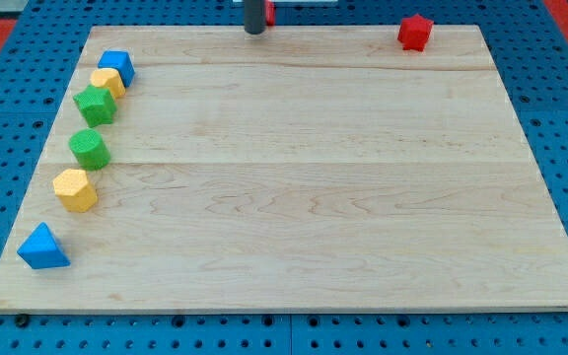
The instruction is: Move arm towards the right
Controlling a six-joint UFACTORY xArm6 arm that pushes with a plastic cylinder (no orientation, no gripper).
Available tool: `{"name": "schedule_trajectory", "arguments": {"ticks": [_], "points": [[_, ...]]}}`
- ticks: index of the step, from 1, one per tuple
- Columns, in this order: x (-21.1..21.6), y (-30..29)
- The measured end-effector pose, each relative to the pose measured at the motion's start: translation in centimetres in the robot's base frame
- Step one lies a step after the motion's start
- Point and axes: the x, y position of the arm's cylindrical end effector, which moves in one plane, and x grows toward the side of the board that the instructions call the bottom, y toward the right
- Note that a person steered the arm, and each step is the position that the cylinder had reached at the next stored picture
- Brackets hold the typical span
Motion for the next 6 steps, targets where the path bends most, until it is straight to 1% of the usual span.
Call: {"name": "schedule_trajectory", "arguments": {"ticks": [1, 2, 3, 4, 5, 6], "points": [[0.0, -1.1], [2.2, 1.4], [5.3, 6.5], [8.2, 12.9], [10.1, 20.2], [9.3, 26.4]]}}
